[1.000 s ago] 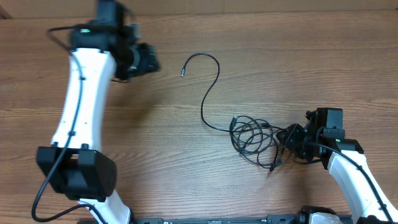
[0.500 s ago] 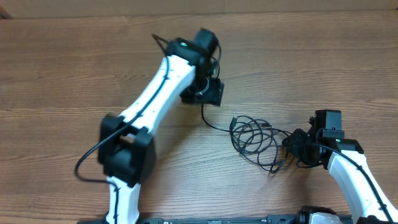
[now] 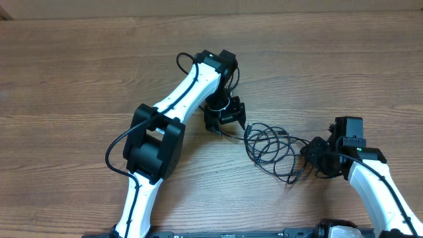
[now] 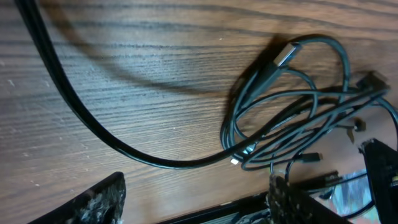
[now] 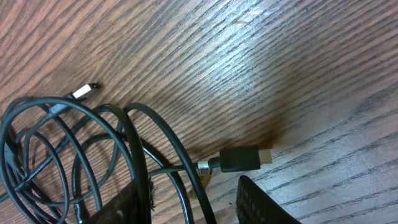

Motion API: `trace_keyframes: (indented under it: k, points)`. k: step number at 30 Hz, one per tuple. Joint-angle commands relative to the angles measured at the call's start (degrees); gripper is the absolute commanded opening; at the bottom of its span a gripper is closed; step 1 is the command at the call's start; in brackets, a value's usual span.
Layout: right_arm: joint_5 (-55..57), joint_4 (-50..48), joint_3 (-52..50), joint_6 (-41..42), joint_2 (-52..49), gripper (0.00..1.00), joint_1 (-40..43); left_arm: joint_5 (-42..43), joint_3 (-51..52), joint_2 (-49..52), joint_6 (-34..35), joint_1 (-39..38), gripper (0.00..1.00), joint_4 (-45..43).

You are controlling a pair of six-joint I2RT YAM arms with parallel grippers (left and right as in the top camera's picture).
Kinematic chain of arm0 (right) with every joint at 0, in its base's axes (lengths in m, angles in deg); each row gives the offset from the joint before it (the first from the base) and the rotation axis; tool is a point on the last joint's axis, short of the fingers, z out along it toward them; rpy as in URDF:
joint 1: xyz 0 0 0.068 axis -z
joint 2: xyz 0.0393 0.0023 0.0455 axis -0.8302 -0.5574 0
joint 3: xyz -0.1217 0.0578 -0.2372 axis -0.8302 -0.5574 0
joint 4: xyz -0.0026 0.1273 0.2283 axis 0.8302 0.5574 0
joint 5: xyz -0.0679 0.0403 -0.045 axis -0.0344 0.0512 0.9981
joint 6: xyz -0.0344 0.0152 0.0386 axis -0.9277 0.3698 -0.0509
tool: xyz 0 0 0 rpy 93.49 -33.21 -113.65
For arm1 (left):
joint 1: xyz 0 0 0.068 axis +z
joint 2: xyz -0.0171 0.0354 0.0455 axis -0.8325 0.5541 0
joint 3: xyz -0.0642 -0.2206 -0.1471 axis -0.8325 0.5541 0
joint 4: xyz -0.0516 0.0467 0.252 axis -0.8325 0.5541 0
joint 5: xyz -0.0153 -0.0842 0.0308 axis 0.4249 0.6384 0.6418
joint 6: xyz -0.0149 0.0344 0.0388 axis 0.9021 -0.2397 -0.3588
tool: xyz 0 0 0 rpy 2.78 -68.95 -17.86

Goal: Untangle cables

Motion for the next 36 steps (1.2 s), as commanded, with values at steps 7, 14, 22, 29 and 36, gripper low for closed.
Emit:
trace_keyframes:
  k: [7, 14, 22, 29, 36]
  points:
    - [0.57, -0.13, 0.46, -0.04, -0.11, 0.42, 0.11, -8.46, 0.74, 0.85, 19.63, -4.44, 0.78, -0.35]
    - [0.57, -0.11, 0.46, -0.04, -0.11, 0.42, 0.11, -18.03, 0.79, 0.94, 27.15, -6.58, 0.77, -1.75]
    - [0.57, 0.02, 0.46, -0.02, -0.11, 0.42, 0.11, -19.41, 3.69, 0.94, 29.18, -6.73, 0.72, -5.09]
    - [0.57, 0.00, 0.46, -0.02, -0.11, 0.42, 0.11, -18.08, 5.66, 0.94, 28.00, -7.19, 0.40, -6.10]
    - [0.66, 0.44, 0.46, -0.11, -0.11, 0.42, 0.11, -20.50, 5.42, 0.37, 23.58, -4.83, 0.04, -6.01]
